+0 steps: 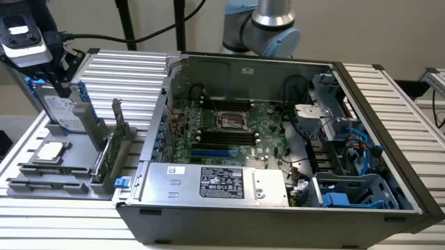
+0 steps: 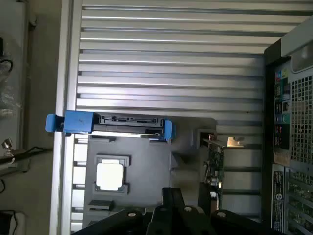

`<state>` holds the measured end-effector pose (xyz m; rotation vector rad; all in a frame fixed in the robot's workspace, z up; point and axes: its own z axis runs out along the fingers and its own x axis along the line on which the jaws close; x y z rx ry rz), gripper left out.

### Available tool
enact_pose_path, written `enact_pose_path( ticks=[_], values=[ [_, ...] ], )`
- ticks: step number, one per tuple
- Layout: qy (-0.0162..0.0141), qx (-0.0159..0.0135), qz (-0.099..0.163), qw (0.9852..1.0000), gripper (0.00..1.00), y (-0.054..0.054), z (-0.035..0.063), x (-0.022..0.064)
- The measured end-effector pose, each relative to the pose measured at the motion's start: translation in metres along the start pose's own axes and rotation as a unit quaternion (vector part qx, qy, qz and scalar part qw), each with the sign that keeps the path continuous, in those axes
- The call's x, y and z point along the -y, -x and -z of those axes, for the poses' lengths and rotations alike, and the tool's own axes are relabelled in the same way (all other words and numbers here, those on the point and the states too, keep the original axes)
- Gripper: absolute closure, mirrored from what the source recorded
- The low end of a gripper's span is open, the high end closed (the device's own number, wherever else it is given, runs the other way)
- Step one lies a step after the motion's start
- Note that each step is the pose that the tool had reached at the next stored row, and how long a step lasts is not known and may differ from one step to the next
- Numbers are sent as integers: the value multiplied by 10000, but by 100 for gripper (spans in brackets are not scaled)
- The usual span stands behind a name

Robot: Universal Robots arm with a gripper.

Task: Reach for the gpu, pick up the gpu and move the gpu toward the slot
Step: 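Reach for the gpu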

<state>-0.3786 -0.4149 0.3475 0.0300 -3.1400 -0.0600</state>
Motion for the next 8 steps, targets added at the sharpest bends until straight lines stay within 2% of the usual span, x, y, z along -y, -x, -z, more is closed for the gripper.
enact_pose_path(
  ticks=[8],
  values=[
    [0,0,0,10000,89,0,0,0]
  ],
)
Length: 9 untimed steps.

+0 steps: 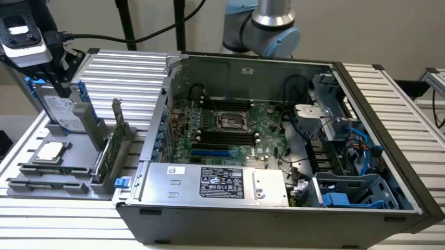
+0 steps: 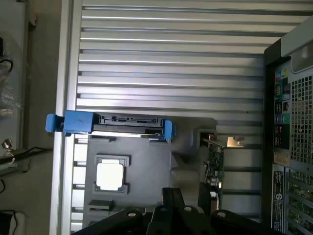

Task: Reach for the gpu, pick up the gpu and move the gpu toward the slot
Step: 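Reach for the gpu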

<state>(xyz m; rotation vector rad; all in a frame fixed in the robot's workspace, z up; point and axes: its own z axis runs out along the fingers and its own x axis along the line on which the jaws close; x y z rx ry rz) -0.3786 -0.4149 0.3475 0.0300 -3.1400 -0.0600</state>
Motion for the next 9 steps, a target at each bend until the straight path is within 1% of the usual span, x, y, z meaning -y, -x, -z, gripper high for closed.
enact_pose_path(
  ticks=[6,8,9],
  values=[
    [0,0,0,10000,89,0,0,0],
    [0,-1,0,10000,89,20,1,6],
    [0,-1,0,10000,89,46,1,16]
  ],
)
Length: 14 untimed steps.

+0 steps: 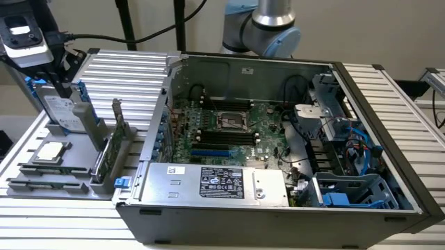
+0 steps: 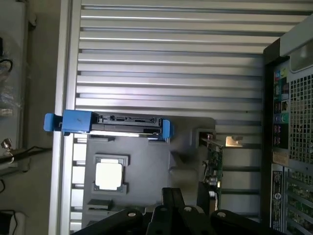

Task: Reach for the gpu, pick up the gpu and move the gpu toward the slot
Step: 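Reach for the gpu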

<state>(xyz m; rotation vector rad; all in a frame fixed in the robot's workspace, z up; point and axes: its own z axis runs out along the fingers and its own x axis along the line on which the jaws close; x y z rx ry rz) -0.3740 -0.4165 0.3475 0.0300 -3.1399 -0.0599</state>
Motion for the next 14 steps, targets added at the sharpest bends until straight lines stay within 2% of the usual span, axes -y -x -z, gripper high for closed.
enact_pose_path(
  ticks=[8,14],
  values=[
    [0,0,0,10000,89,280,-4,131],
    [-7,0,0,10000,89,408,-27,237]
  ],
)
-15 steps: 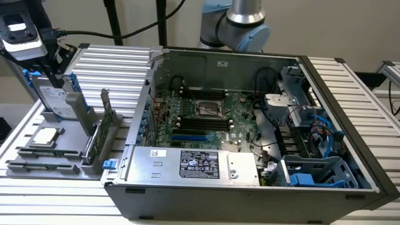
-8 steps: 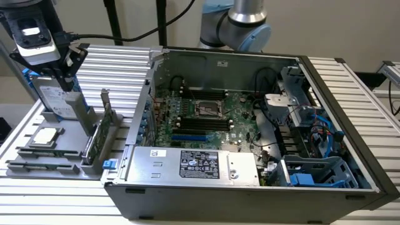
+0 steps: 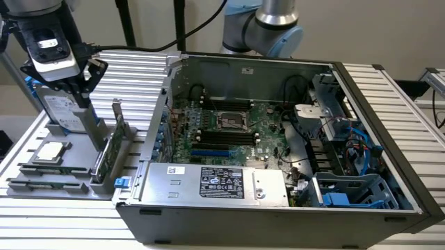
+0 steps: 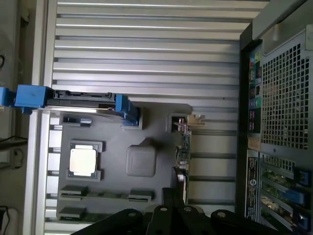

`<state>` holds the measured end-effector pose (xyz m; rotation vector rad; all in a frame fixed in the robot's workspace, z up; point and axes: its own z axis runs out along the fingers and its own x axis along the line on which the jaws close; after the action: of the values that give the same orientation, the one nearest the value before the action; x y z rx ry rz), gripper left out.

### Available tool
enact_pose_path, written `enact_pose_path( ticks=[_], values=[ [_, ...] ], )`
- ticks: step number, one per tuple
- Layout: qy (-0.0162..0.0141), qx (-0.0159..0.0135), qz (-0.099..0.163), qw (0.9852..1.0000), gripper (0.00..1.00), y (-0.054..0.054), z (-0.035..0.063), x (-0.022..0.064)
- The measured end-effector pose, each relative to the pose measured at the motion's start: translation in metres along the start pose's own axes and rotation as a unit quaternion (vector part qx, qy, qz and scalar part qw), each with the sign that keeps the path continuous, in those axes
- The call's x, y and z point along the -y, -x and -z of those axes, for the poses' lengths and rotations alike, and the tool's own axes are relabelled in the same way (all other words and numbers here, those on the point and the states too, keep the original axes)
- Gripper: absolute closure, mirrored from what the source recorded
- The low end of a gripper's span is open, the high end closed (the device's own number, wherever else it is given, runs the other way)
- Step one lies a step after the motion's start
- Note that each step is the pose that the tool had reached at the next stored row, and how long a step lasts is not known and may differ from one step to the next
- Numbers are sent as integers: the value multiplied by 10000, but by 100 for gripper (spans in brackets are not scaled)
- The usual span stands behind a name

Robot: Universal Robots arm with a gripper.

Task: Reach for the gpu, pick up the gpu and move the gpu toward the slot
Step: 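Reach for the gpu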

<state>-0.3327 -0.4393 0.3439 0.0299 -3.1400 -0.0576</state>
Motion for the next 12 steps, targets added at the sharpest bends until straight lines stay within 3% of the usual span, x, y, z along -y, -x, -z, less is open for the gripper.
enact_pose_path(
  ticks=[12],
  values=[
    [-6,-3,0,10000,89,179,-53,175]
  ],
)
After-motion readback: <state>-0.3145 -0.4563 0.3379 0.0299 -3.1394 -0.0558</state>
